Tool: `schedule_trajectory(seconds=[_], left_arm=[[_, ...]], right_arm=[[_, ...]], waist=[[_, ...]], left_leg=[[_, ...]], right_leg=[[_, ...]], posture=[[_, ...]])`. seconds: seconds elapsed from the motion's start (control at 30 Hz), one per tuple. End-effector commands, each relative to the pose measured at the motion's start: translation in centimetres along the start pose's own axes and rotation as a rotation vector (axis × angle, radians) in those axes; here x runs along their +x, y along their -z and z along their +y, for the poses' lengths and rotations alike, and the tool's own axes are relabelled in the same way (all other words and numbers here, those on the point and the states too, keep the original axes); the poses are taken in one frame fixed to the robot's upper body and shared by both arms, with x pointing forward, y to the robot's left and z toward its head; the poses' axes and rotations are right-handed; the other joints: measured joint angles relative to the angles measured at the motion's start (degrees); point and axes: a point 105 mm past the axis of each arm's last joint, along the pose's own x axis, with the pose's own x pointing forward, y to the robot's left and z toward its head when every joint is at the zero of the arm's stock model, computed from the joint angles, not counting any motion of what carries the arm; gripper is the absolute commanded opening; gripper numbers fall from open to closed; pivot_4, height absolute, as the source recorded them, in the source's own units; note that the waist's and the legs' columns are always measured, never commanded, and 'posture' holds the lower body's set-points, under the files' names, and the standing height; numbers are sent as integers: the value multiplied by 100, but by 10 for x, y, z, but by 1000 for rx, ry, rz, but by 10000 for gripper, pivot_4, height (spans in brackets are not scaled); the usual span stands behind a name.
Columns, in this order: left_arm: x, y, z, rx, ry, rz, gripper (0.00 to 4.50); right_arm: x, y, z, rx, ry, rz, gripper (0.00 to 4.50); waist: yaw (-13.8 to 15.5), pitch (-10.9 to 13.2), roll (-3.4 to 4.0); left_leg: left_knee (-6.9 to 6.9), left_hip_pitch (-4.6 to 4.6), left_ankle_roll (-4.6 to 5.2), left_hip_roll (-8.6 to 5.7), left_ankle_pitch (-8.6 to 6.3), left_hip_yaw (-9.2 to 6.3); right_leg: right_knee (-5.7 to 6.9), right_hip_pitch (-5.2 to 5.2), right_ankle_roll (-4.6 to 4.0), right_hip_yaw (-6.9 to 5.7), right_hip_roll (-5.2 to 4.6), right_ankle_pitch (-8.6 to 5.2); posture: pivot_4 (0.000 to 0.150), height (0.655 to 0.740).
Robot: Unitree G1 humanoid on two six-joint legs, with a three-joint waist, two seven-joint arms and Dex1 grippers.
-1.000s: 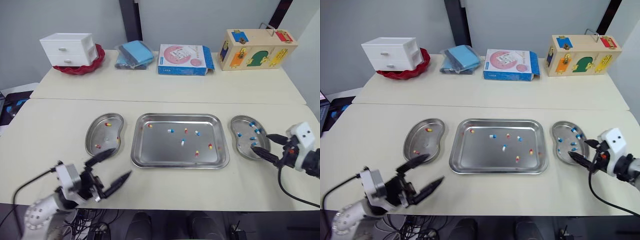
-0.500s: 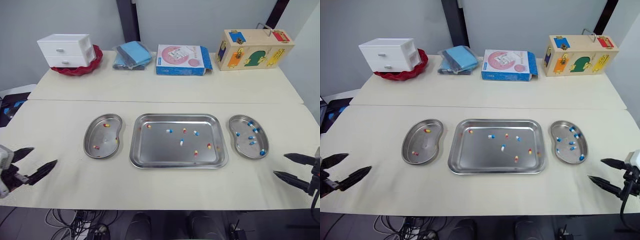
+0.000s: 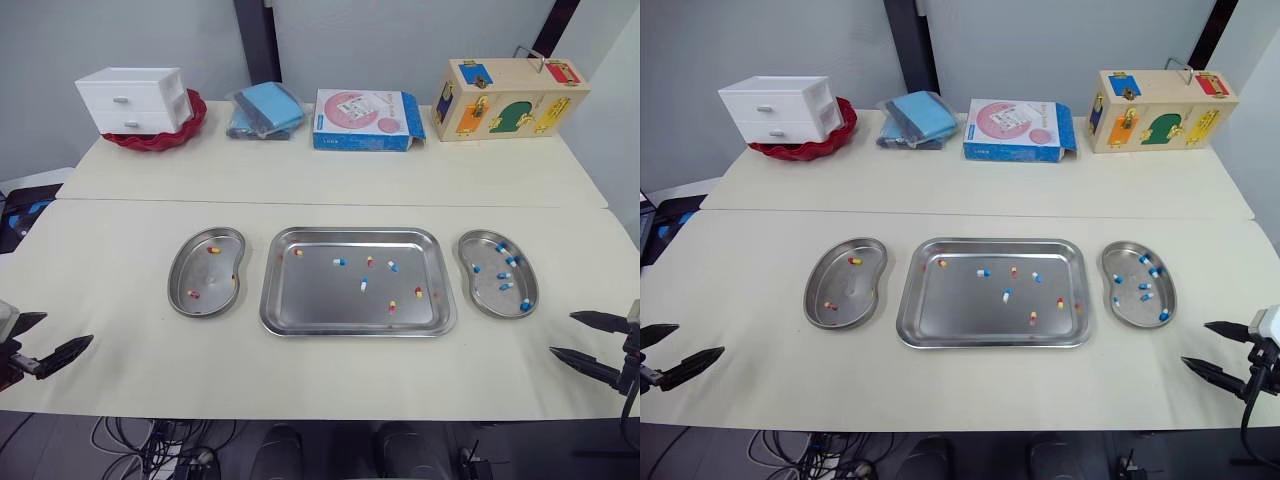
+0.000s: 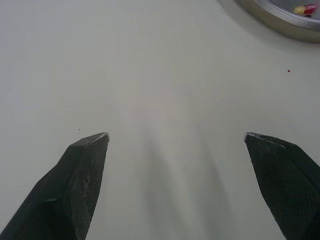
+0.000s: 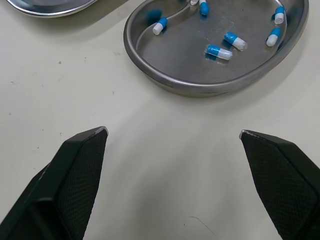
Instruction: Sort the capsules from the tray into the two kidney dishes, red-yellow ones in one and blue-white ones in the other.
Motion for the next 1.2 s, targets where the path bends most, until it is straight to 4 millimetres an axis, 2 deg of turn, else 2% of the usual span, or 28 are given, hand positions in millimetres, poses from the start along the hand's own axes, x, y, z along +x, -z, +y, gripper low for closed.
schedule_trajectory(seconds=[0.03,0.1,0.27,0.33,0.47,0.57,0.73,0.97,1.1,1.2], left_arm=[[2,-9,0,38,5,-36,45000],[5,-11,-1,48,5,-52,45000],[16,-27,-14,102,84,-92,45000],[25,-42,-26,112,157,-121,45000],[41,-63,-54,153,293,-114,45000],[57,-83,-78,211,395,-157,45000],[82,-116,-109,318,563,-181,45000],[112,-146,-126,482,737,-140,45000],[138,-181,-141,611,808,-155,45000],[148,-192,-145,668,838,-150,45000]], right_arm=[[-4,-11,-2,-34,14,-37,44717],[-4,-13,-1,-37,10,-41,44717],[5,-23,24,-58,-74,-107,44717],[12,-25,43,-57,-124,-141,44717],[28,-44,77,-63,-143,-340,44717],[39,-44,106,-61,-194,-394,44717],[51,-54,130,-89,-187,-523,44717],[63,-61,145,-65,-168,-588,44717],[67,-59,149,-49,-121,-599,44717],[68,-59,152,-39,-107,-602,44717]], waist=[[-2,0,0],[-2,0,1],[0,0,1],[34,-1,-1],[76,-3,-4],[92,-3,0],[132,-5,-2],[123,-6,1],[179,-5,-4],[151,-5,-4]], left_leg=[[0,0,0,0,0,1],[-1,0,0,0,0,2],[-1,0,0,1,0,-1],[1,-1,0,0,0,-3],[3,-2,-1,1,1,-10],[5,0,-2,0,1,-8],[11,3,-4,-1,3,-7],[12,4,-9,1,6,-16],[25,-7,-13,0,13,-32],[42,-14,-13,-4,13,-34]], right_leg=[[0,0,0,0,0,0],[0,0,0,2,0,0],[3,0,0,-1,0,0],[4,3,0,-2,0,0],[10,4,0,-8,1,0],[20,3,0,-6,1,0],[29,2,0,-6,3,0],[35,0,-1,-10,11,0],[37,-1,-2,-26,14,1],[39,4,-1,-25,12,1]], posture=[[1500,7400],[1500,7400],[1500,7400],[1500,7400],[1500,7400],[1500,7400],[1500,7400],[1500,7400],[1500,7400],[1500,7400]])
